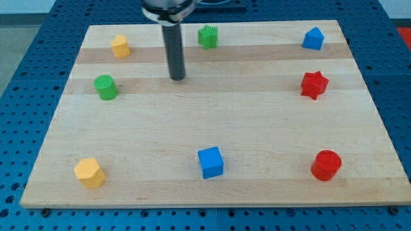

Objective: Move the yellow heart to the top right of the green circle

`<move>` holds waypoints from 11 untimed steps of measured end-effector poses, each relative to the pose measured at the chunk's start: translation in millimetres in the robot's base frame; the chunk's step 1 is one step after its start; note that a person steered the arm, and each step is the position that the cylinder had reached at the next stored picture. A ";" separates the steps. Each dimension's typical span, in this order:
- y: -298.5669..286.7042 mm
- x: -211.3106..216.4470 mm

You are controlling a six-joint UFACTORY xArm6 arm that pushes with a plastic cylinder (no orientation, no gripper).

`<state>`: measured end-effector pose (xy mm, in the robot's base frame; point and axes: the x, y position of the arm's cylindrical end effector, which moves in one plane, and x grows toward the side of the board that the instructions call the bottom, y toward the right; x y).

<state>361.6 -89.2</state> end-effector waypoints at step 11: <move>-126.0 -78.2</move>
